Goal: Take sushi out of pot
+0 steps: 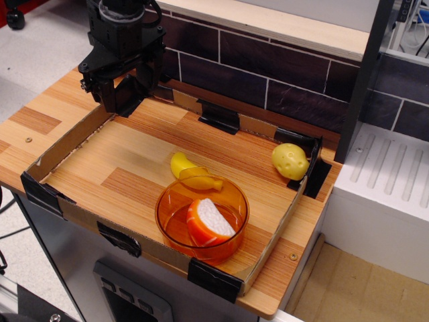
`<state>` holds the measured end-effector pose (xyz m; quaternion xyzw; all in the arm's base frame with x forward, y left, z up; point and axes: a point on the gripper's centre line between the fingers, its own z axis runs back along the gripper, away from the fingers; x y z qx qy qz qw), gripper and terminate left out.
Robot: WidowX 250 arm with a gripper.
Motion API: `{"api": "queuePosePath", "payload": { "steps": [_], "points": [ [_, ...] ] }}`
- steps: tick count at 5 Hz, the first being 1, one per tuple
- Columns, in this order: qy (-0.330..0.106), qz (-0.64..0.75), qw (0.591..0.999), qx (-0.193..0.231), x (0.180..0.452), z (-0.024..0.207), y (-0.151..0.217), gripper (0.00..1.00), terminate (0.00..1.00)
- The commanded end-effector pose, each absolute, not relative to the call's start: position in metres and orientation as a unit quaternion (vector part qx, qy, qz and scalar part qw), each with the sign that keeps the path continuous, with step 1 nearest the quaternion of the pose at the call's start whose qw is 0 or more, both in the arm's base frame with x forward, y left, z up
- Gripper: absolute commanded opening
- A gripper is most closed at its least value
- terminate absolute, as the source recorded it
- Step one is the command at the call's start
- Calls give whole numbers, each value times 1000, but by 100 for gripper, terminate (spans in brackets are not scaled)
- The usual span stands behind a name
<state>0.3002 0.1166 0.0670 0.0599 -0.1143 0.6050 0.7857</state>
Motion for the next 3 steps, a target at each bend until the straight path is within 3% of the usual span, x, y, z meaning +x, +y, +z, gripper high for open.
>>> {"api": "queuePosePath", "payload": {
  "steps": [1, 2, 3],
  "points": [
    [-114, 605, 786, 60, 300, 67, 117, 100, 0],
    [-125, 565, 812, 73, 293, 85, 103, 100, 0],
    [-91, 536, 838, 36, 285, 116, 87, 100, 0]
  ]
}}
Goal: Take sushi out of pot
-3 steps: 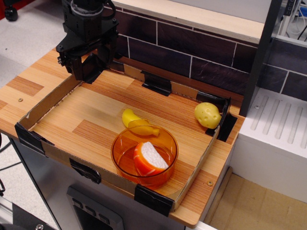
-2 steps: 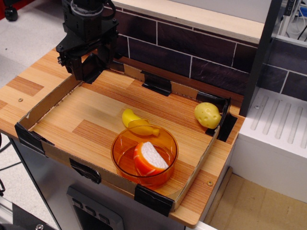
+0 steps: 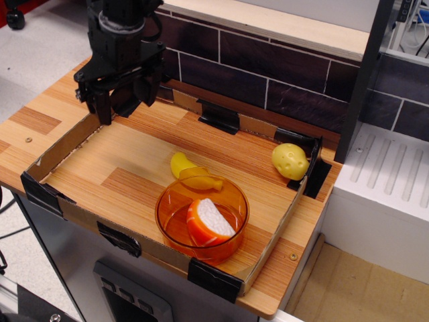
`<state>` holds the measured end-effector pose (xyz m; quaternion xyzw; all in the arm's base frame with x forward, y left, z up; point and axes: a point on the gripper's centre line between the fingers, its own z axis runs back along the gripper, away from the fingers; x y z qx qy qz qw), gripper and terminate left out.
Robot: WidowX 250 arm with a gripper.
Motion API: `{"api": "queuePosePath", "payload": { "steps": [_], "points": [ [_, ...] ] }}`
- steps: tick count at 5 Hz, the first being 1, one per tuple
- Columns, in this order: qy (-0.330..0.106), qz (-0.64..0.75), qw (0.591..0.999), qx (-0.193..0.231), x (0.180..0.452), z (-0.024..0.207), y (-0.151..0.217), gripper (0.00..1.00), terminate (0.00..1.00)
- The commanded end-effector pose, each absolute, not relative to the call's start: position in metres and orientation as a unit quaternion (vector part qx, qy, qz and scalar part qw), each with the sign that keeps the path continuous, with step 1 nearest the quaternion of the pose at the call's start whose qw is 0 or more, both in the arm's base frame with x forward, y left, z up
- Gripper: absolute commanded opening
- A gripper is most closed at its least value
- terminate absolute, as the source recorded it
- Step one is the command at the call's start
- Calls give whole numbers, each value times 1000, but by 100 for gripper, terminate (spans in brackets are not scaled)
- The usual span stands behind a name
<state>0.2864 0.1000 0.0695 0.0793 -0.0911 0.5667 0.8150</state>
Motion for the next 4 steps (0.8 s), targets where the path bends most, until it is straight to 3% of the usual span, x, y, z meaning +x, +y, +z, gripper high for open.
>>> {"api": "queuePosePath", "payload": {
  "steps": [1, 2, 4],
  "points": [
    [-37, 475, 879, 4, 269, 131, 64, 100, 0],
    [16, 396, 918, -24, 247, 118, 38, 100, 0],
    [27, 413, 905, -99, 227, 91, 3, 100, 0]
  ]
}}
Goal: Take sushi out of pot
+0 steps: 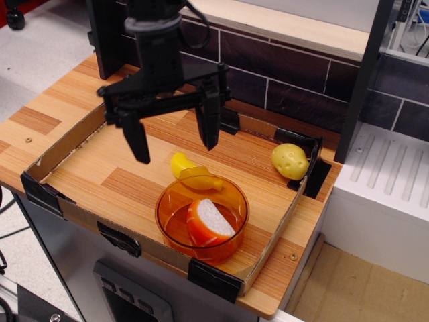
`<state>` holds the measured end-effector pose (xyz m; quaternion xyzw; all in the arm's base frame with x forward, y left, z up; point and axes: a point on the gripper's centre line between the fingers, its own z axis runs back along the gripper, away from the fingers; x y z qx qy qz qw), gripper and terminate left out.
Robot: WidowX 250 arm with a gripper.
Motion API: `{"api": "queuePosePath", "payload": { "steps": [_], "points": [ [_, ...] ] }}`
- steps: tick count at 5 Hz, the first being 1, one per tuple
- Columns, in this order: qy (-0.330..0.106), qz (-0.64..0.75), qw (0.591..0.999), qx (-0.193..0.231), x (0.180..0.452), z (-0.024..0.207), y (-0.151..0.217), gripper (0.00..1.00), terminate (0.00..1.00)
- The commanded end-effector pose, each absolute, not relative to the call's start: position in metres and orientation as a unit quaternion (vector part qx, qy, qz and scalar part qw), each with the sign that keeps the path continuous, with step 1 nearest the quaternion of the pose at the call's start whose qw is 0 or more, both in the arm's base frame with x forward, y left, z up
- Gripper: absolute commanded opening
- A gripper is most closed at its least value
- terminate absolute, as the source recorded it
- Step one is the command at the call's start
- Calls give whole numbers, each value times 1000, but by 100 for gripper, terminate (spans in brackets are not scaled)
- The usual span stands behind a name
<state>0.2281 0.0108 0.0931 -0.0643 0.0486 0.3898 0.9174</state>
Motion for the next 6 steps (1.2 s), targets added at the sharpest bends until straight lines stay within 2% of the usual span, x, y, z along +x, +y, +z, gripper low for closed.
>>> {"api": "queuePosePath", "payload": {
  "steps": [1, 2, 6],
  "points": [
    [-8, 437, 893, -105, 221, 77, -11, 100, 0],
    [-20, 465, 879, -105, 222, 69, -17, 100, 0],
    [-16, 489, 871, -53, 226, 34, -20, 100, 0]
  ]
}}
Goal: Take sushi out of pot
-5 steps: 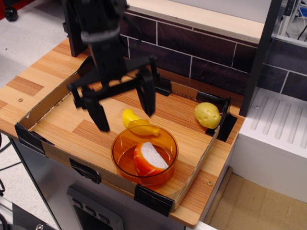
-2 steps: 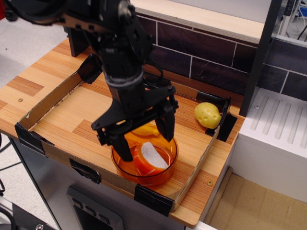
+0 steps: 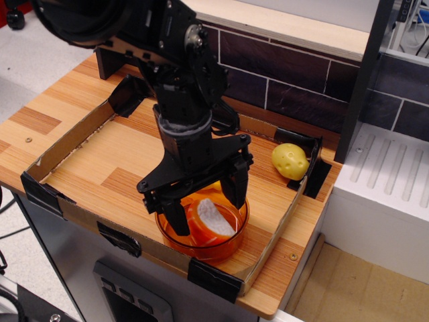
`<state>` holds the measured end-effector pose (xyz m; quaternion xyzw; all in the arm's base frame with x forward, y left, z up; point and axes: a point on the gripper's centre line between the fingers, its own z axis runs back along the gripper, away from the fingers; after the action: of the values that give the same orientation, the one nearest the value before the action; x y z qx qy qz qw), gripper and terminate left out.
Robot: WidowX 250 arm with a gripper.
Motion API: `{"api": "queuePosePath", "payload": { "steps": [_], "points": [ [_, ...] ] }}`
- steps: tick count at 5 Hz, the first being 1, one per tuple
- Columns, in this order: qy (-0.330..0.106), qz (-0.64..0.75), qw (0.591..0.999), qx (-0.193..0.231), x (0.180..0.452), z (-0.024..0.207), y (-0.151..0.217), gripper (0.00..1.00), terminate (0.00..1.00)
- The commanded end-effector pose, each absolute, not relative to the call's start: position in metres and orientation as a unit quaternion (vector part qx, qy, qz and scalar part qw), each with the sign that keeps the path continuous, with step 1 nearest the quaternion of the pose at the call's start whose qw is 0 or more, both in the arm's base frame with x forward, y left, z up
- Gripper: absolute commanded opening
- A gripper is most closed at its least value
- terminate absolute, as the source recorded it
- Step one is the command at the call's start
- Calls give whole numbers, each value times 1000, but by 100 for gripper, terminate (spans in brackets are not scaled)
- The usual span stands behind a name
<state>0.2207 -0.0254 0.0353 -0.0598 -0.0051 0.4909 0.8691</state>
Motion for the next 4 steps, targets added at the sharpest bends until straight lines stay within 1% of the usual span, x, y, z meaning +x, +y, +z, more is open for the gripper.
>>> {"api": "queuePosePath", "payload": {
  "steps": [1, 2, 3, 4],
  "points": [
    [-18, 493, 868, -47, 227, 31, -19, 100, 0],
    [-27, 495, 868, -41, 228, 27, -18, 100, 0],
    [-23, 505, 862, -35, 228, 26, -18, 0, 0],
    [-22, 513, 858, -29, 228, 24, -17, 0, 0]
  ]
}}
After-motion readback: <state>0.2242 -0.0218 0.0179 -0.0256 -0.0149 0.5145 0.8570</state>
